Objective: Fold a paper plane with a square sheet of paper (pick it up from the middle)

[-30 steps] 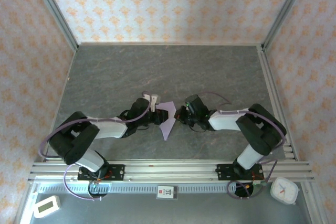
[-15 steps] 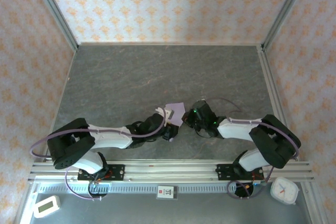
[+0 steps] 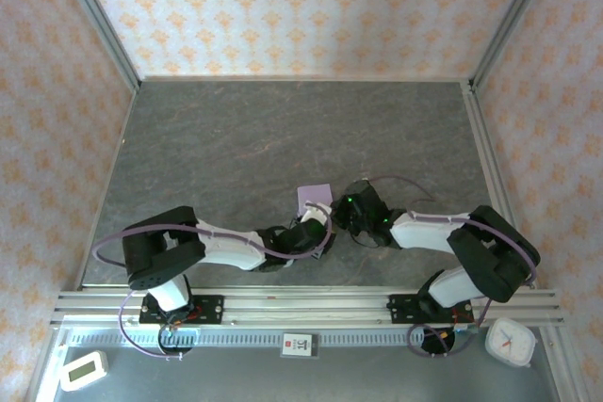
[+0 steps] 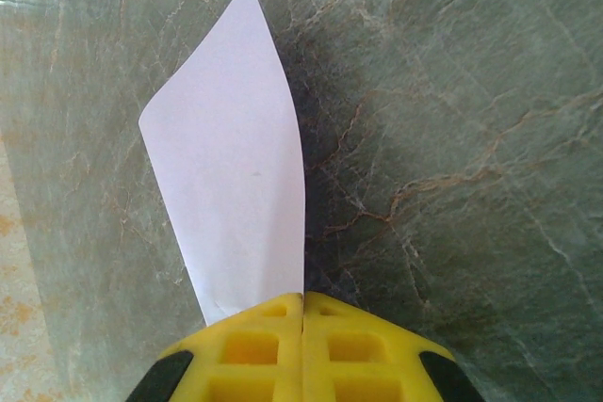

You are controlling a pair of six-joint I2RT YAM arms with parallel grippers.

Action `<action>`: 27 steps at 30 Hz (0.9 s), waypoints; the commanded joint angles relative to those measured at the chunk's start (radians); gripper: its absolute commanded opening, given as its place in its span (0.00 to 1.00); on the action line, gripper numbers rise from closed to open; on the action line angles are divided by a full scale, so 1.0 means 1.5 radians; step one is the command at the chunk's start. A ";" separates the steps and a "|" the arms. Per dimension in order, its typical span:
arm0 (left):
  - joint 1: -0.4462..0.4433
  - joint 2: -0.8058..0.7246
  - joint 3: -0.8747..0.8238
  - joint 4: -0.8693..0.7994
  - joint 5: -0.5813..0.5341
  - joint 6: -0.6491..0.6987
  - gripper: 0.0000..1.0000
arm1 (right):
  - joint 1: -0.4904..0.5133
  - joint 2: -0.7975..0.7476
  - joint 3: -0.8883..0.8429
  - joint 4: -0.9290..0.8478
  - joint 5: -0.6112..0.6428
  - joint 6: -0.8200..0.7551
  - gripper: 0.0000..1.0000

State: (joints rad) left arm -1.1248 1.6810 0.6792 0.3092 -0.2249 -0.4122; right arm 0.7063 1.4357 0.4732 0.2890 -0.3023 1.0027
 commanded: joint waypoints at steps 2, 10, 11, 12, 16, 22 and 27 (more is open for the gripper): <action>-0.005 0.026 0.025 -0.042 -0.077 0.017 0.55 | 0.003 -0.012 0.005 0.010 0.016 0.003 0.00; -0.005 0.028 0.023 -0.022 -0.072 0.027 0.21 | 0.003 -0.015 -0.006 0.020 0.012 0.009 0.00; -0.005 0.028 0.023 -0.020 -0.072 0.028 0.15 | 0.003 -0.018 -0.008 0.022 0.011 0.010 0.00; -0.005 0.027 0.021 -0.017 -0.070 0.028 0.10 | 0.003 -0.021 -0.008 0.023 0.010 0.012 0.00; -0.003 0.012 0.007 -0.007 -0.070 0.026 0.00 | 0.003 -0.045 -0.005 0.013 0.011 0.011 0.07; 0.032 -0.039 -0.056 0.064 0.003 -0.001 0.00 | 0.002 -0.113 0.018 -0.065 0.065 -0.016 0.38; 0.098 -0.082 -0.125 0.156 0.146 -0.065 0.00 | -0.023 -0.161 0.026 -0.122 0.107 -0.052 0.38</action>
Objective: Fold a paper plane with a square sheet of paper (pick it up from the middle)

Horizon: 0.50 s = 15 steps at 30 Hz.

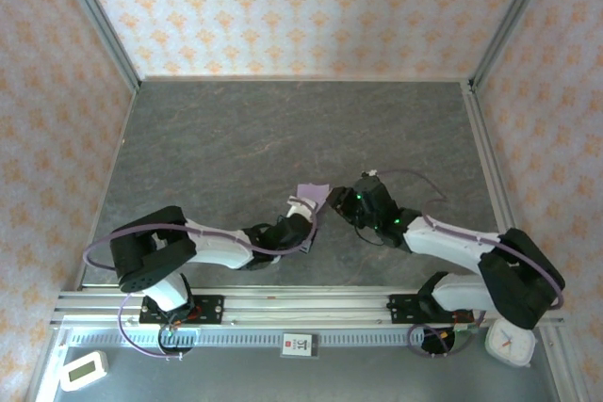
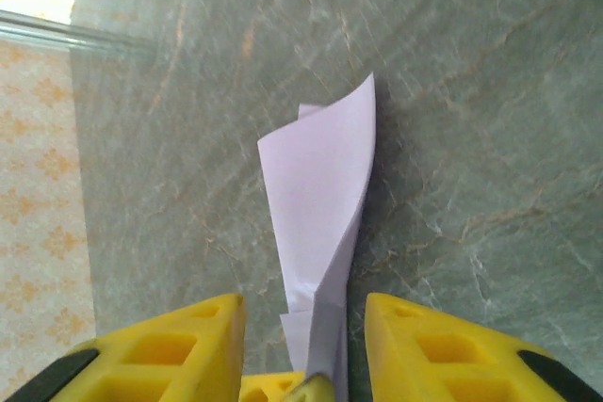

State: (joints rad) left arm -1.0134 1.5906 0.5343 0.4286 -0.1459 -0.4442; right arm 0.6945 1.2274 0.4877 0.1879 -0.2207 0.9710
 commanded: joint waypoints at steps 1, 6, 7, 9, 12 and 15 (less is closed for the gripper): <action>0.026 -0.030 -0.046 0.102 0.104 -0.049 0.00 | -0.024 -0.026 0.018 -0.061 0.052 -0.038 0.38; 0.027 -0.084 -0.129 0.238 0.141 -0.061 0.00 | -0.053 -0.023 0.037 -0.075 0.046 -0.078 0.37; 0.027 -0.093 -0.145 0.261 0.143 -0.057 0.00 | -0.056 -0.016 0.045 -0.077 0.042 -0.089 0.37; 0.027 -0.110 -0.171 0.292 0.153 -0.027 0.00 | -0.059 0.006 0.072 -0.087 0.037 -0.122 0.36; 0.032 -0.126 -0.183 0.296 0.186 0.013 0.00 | -0.062 0.050 0.128 -0.105 0.013 -0.194 0.36; 0.034 -0.127 -0.185 0.288 0.214 0.059 0.00 | -0.063 0.099 0.188 -0.130 -0.020 -0.270 0.33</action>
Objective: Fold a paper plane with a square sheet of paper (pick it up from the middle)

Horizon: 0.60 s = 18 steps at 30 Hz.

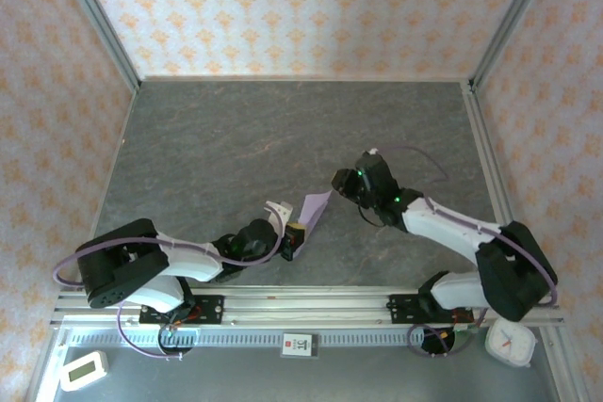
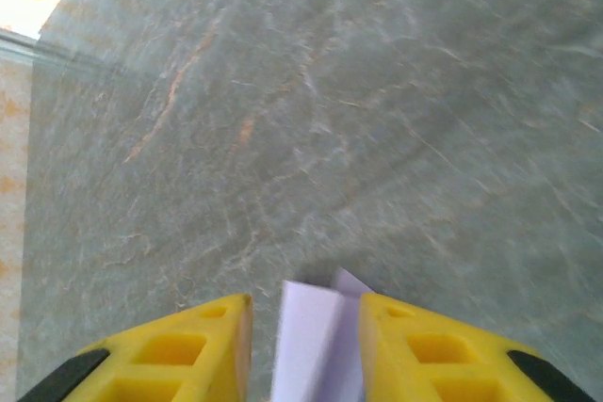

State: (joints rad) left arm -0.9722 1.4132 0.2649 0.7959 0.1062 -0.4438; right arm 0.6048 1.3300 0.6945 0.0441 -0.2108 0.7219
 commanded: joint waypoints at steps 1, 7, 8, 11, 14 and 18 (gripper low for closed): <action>0.009 -0.007 -0.006 0.045 0.060 0.069 0.00 | -0.003 0.045 0.068 -0.046 -0.035 -0.123 0.32; 0.026 0.017 -0.039 0.122 0.117 0.085 0.00 | -0.003 0.144 0.159 -0.085 -0.127 -0.224 0.20; 0.027 0.023 -0.045 0.134 0.117 0.085 0.00 | -0.003 0.158 0.166 -0.085 -0.144 -0.233 0.17; 0.033 0.048 -0.052 0.158 0.129 0.080 0.00 | -0.003 0.188 0.175 -0.087 -0.180 -0.248 0.12; 0.037 0.077 -0.047 0.162 0.136 0.067 0.00 | -0.003 0.203 0.167 -0.082 -0.183 -0.246 0.09; 0.043 0.091 -0.054 0.176 0.133 0.040 0.00 | -0.003 0.203 0.139 -0.054 -0.180 -0.223 0.08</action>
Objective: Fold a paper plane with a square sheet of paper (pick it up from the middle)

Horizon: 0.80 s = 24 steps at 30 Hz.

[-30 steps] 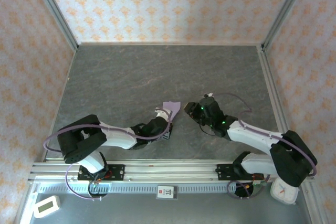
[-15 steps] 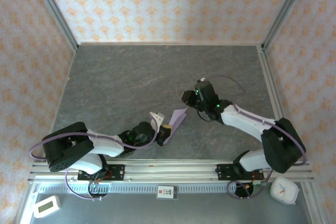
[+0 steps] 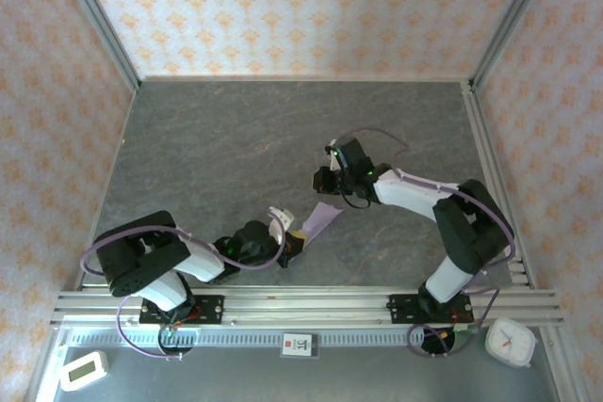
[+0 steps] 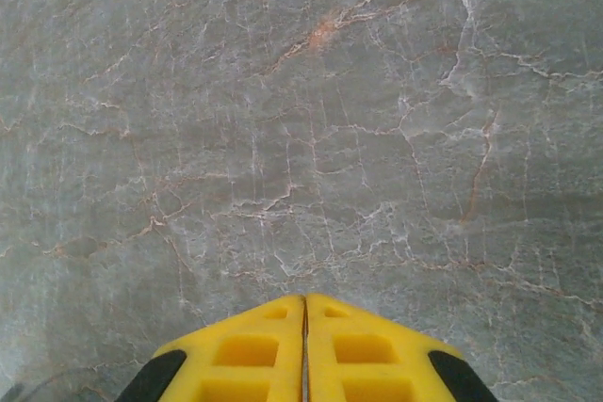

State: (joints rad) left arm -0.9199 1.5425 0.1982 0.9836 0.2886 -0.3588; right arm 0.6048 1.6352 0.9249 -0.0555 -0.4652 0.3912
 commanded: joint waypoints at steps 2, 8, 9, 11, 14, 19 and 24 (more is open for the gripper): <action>0.011 -0.005 -0.020 0.057 -0.001 -0.030 0.00 | -0.003 0.000 -0.028 0.028 -0.012 0.012 0.08; 0.022 -0.022 -0.040 0.066 -0.012 -0.050 0.00 | -0.003 0.027 -0.033 0.049 -0.044 0.017 0.03; 0.023 -0.021 -0.041 0.068 -0.011 -0.051 0.00 | -0.003 0.034 -0.029 0.047 -0.049 0.015 0.03; 0.026 -0.013 -0.040 0.074 -0.007 -0.053 0.00 | -0.002 0.047 -0.022 0.045 -0.061 0.011 0.01; 0.028 -0.006 -0.039 0.083 0.002 -0.052 0.00 | -0.001 0.069 -0.009 0.036 -0.077 0.000 0.00; 0.032 -0.005 -0.043 0.092 0.012 -0.050 0.00 | 0.006 0.106 0.018 0.015 -0.084 -0.013 0.00; 0.034 -0.001 -0.055 0.108 0.013 -0.053 0.00 | 0.007 0.149 0.030 0.004 -0.072 -0.016 0.00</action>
State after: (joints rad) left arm -0.8768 1.5269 0.1322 1.0863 0.2897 -0.4221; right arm 0.6086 1.8286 0.9497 -0.0154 -0.5804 0.3870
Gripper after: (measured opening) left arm 0.062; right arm 0.045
